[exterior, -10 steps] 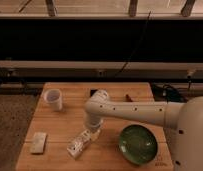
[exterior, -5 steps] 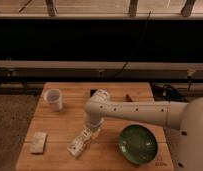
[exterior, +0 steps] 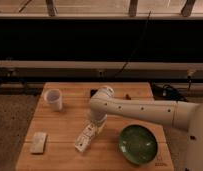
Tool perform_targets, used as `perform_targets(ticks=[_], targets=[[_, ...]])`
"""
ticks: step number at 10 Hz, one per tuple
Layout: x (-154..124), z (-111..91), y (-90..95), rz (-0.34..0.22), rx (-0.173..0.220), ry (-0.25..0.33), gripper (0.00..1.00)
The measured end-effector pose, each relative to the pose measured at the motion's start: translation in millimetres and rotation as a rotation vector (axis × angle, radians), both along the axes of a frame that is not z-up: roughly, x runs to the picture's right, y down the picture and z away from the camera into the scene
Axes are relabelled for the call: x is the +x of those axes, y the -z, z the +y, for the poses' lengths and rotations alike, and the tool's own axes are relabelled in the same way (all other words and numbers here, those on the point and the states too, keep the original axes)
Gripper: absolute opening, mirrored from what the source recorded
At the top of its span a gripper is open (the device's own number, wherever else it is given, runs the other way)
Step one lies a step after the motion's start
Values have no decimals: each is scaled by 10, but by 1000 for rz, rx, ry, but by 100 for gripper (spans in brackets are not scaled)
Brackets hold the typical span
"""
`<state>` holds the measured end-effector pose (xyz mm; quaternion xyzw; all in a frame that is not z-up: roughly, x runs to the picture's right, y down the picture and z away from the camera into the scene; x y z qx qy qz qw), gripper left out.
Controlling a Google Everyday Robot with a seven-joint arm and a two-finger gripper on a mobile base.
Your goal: Stand the bottle upright
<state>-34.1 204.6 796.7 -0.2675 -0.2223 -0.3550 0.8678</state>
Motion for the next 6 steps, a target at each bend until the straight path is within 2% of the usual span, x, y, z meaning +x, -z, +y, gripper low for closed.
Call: perform_targets(ticks=[3, 5, 6], targets=[[-54, -213, 105, -92, 89, 108, 0], [-130, -352, 195, -172, 155, 183, 0], [-167, -416, 223, -202, 179, 206, 0]])
